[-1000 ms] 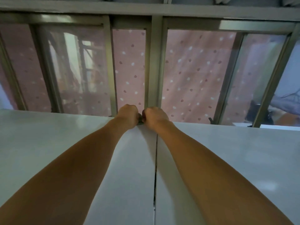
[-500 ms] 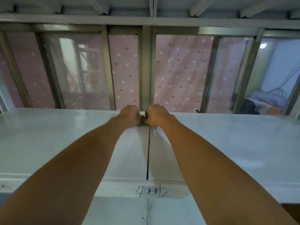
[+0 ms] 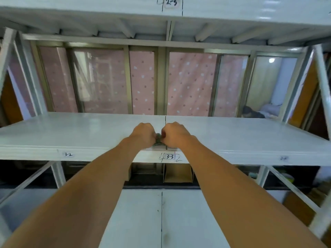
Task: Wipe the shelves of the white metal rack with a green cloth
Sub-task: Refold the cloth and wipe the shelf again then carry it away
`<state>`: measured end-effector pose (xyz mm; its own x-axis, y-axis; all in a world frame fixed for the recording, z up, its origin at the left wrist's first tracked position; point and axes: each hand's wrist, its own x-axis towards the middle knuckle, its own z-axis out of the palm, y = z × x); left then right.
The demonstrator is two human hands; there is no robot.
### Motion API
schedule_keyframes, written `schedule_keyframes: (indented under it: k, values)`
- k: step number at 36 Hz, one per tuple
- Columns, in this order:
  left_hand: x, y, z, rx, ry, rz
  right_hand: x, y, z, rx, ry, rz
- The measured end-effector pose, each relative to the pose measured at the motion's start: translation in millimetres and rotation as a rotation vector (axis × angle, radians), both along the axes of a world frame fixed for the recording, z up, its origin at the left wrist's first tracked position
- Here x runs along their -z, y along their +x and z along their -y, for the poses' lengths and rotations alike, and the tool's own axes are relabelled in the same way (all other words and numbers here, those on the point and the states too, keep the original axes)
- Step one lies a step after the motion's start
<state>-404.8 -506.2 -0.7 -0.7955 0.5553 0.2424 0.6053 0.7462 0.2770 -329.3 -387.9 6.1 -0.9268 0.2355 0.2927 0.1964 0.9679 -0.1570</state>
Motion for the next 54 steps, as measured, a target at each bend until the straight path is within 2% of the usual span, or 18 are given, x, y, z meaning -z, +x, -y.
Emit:
schedule_keyframes:
  k: [12, 20, 28, 43, 54]
  values:
    - [4.6, 61.8, 11.1, 0.059, 0.019, -0.024, 1.3, 66.0, 10.1, 0.036, 0.023, 0.009]
    - [3.9, 53.4, -23.8, 0.110, 0.101, 0.015, -3.2, 62.7, -22.5, 0.077, 0.019, 0.025]
    - [3.2, 12.7, -79.7, 0.087, 0.073, 0.023, -5.2, 20.1, -73.0, 0.072, 0.004, 0.041]
    - [-1.2, -109.1, -177.7, -0.042, 0.078, 0.070, -7.0, -121.3, -175.1, -0.016, 0.031, 0.065]
    - [-0.6, -171.9, -240.0, -0.129, 0.181, 0.110, -7.1, -187.1, -240.4, -0.051, 0.014, 0.050]
